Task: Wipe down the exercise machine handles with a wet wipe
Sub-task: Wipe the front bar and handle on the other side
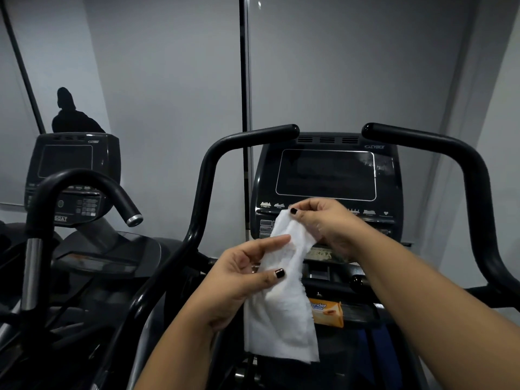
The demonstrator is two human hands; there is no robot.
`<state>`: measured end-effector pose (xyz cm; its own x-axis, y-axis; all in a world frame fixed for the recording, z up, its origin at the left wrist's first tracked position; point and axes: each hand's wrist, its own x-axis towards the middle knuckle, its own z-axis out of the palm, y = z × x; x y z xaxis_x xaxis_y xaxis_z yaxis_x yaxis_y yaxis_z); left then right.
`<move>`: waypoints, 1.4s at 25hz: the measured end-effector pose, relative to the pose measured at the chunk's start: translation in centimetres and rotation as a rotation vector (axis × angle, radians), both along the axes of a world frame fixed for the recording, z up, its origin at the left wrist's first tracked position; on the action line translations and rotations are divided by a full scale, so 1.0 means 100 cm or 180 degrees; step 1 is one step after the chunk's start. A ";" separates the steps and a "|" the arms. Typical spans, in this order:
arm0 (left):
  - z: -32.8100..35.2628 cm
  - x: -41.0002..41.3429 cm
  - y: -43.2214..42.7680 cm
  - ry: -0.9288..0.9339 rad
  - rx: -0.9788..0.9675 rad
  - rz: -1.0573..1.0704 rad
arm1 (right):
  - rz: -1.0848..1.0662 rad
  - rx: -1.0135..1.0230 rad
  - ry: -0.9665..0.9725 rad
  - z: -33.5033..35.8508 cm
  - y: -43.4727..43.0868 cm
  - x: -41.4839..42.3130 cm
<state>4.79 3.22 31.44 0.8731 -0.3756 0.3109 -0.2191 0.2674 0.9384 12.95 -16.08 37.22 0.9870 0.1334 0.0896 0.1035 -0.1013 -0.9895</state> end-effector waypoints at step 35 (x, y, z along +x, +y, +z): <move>0.224 0.265 -0.016 -0.2621 0.3586 0.2270 | -0.1773 -0.4416 -0.3053 -0.080 -0.092 0.191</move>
